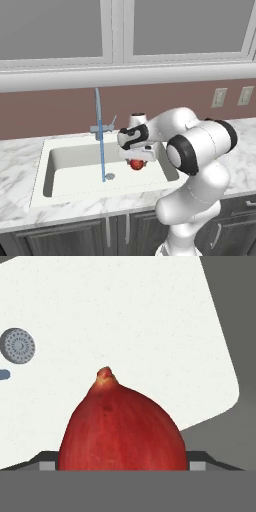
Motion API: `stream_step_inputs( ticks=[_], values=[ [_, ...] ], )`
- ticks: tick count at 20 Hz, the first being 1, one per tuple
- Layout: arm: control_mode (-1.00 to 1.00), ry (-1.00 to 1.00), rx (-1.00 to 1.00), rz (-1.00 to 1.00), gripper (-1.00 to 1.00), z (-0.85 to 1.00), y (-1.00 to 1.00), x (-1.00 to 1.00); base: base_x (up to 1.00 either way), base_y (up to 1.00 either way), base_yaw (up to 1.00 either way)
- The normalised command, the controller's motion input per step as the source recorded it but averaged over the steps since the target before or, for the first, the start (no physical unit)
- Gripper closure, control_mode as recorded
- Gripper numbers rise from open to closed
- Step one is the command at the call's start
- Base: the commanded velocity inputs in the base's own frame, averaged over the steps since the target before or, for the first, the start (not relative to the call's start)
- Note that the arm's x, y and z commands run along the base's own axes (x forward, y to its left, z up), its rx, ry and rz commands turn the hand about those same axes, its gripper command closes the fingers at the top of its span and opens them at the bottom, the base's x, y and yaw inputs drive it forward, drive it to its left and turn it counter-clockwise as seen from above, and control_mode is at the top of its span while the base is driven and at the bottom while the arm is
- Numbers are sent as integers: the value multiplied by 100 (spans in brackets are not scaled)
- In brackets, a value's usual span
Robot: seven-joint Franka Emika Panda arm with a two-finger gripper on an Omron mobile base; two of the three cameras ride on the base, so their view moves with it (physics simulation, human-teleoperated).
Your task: Turn on the sink faucet. Then move the onion from the counter to the sink. Turn off the sink. Move the vegetable from the sink to the pot next to the stove. Finally move the pot to the front left burner.
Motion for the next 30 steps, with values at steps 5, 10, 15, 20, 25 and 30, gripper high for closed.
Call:
stream_step_inputs(
  ticks=[5,10,15,20,25,30],
  values=[
    [-100,4,0,0,100,-29,0,15,0,0,0],
    [-100,1,2,0,100,-24,0,27,0,0,0],
    [-100,0,3,0,100,-22,0,34,0,0,0],
    [-100,0,2,0,100,-28,0,31,0,0,0],
    [-100,0,0,0,100,-28,0,27,0,0,0],
    [-100,-1,0,0,100,-26,0,27,0,0,0]
  ],
)
